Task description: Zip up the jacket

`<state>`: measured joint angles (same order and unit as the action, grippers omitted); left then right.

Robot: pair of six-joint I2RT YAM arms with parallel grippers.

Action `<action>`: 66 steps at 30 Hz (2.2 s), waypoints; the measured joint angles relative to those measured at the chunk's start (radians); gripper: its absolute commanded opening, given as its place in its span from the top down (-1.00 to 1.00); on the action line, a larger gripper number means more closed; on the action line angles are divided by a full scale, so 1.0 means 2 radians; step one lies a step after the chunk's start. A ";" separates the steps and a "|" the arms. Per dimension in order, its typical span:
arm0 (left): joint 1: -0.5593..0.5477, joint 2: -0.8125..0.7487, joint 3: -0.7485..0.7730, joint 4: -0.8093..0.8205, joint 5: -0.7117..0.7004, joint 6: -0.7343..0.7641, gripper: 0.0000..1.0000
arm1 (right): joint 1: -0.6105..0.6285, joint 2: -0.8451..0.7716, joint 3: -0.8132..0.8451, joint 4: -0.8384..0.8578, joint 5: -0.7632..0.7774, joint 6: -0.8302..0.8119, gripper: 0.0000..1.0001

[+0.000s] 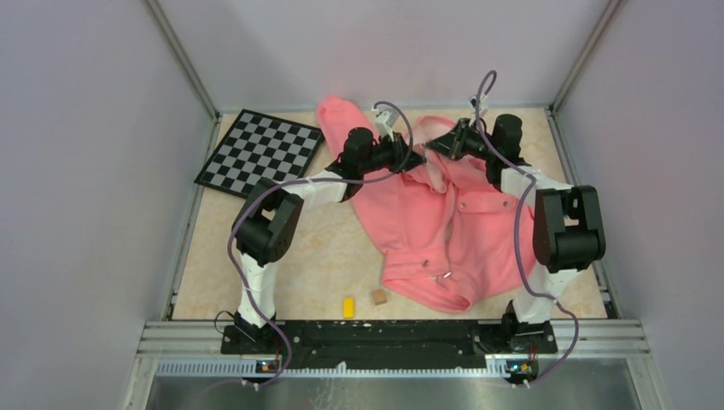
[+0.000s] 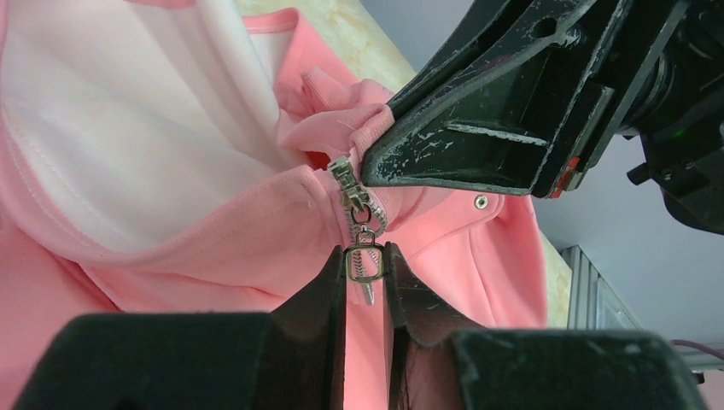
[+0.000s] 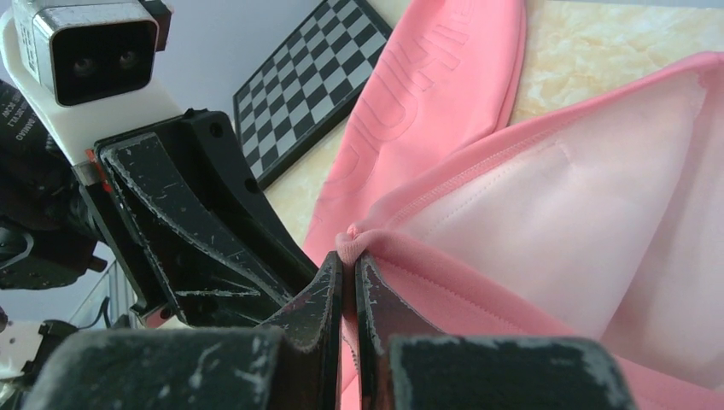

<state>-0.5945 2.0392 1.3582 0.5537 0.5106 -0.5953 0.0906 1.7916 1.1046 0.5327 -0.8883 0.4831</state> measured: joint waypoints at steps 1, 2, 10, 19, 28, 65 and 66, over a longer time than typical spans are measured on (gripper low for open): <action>0.000 0.000 0.001 0.000 -0.003 -0.004 1.00 | 0.000 -0.002 -0.002 0.004 0.007 0.006 1.00; 0.000 0.000 0.004 0.000 -0.004 -0.007 1.00 | 0.001 -0.005 -0.005 0.008 0.012 0.009 1.00; -0.012 0.014 0.046 -0.009 -0.023 -0.021 1.00 | 0.000 -0.032 -0.026 0.044 0.074 0.043 1.00; -0.028 0.019 0.077 -0.040 -0.057 -0.006 1.00 | -0.008 -0.071 -0.059 0.053 0.142 0.072 1.00; -0.054 0.060 0.068 -0.099 -0.012 -0.022 1.00 | -0.051 -0.098 -0.066 0.130 0.231 0.116 1.00; 0.031 0.105 0.199 0.179 0.179 -0.107 -0.36 | -0.060 -0.011 -0.056 0.392 -0.054 0.236 1.00; 0.030 0.111 0.202 0.180 0.186 -0.106 -0.31 | -0.060 -0.011 -0.056 0.393 -0.055 0.236 1.00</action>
<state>-0.5343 2.2612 1.7622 0.9131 0.8822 -0.8082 -0.0296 1.7702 0.9916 1.3178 -0.9989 0.9554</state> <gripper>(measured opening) 0.708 0.022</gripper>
